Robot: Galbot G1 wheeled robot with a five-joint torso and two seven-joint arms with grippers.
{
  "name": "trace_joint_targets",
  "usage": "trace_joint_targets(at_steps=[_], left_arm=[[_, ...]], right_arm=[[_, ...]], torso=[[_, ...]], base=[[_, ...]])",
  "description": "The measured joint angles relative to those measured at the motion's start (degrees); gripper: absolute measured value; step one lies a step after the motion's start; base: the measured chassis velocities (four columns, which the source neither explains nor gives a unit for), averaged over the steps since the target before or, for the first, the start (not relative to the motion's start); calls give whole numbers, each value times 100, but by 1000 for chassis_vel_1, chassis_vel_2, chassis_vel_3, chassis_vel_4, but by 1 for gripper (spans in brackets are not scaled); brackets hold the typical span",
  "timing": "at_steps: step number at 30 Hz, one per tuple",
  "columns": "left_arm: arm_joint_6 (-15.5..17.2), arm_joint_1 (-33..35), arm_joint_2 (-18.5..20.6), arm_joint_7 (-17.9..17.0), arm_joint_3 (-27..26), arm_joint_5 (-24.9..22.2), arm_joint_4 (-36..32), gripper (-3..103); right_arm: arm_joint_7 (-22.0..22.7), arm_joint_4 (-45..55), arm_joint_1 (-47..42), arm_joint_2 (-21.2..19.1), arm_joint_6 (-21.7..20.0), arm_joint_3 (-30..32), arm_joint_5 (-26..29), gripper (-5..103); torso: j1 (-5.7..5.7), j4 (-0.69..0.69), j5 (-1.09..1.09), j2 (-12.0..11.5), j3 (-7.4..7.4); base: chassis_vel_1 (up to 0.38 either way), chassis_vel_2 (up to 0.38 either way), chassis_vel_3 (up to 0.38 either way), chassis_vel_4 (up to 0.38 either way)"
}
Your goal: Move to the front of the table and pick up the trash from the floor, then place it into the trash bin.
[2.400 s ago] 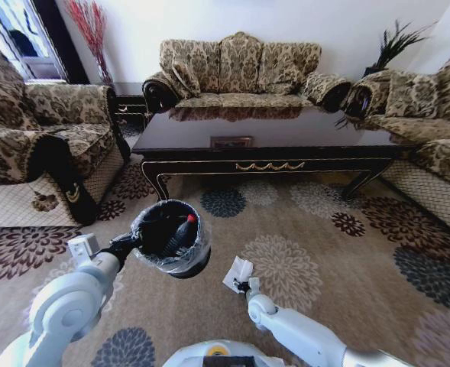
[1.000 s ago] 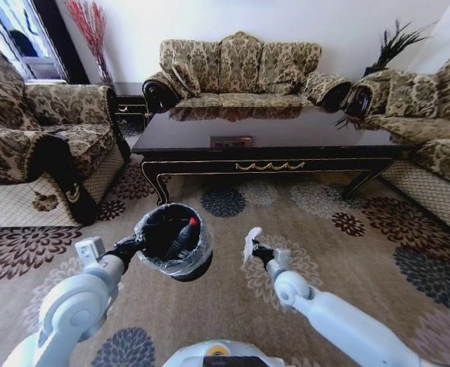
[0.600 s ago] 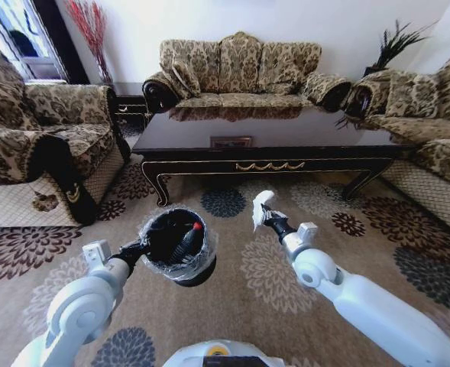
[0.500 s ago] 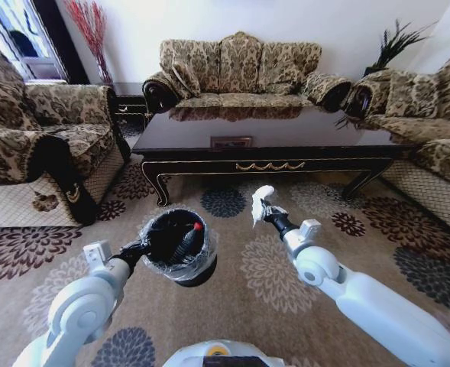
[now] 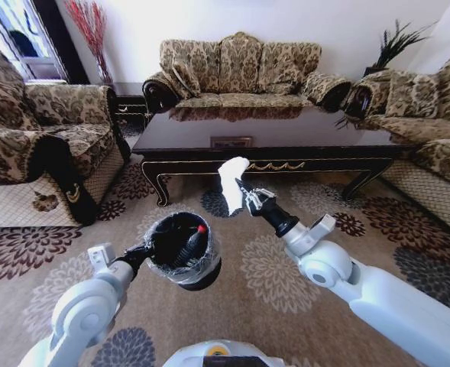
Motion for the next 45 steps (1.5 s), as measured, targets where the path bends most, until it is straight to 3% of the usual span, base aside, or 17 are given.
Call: trace_joint_targets(at_steps=[7,18,27,33,37,39,40,44,45], left_arm=[[19,15,-80,19,45,20,14,5],[24,45,-62,39,-42,20,14,5],[24,66,15,39,-119,-4,-21,5],[23,48,27,39,-115,-8,-22,5],[24,33,16,39,-92,-9,-5,5],[24,21,-5,39,-67,-8,11,5],[24,21,-5,39,-67,-8,11,5],[23,24,-13,39,-67,-7,10,5],[23,24,-13,39,-67,-7,10,5]], right_arm=[[-926,-373,694,167,426,-927,-442,0],[-1277,-1330,1737,798,695,-2513,-889,0],[-2121,-1802,1614,780,913,-2541,-1319,0],[-2397,-1925,1461,751,923,-2327,-1582,-2],[-2475,-1955,1362,709,922,-2169,-1638,14],[-2289,-1954,1343,735,890,-2079,-1539,36],[-2289,-1954,1343,735,890,-2079,-1539,36],[-2054,-1904,1423,788,829,-1990,-1179,58],[-2054,-1904,1423,788,829,-1990,-1179,58]], torso=[[0,0,-1,0,0],[0,2,-1,0,1],[0,0,0,0,0],[0,0,0,0,0],[0,0,0,0,0],[0,0,0,0,0],[0,0,0,0,0],[0,1,0,0,0],[0,1,0,0,0]], base=[[0,0,0,0],[0,0,0,0],[0,0,0,0],[0,0,0,0],[0,0,0,0],[0,0,0,0],[0,0,0,0],[0,0,0,0],[0,0,0,0]])
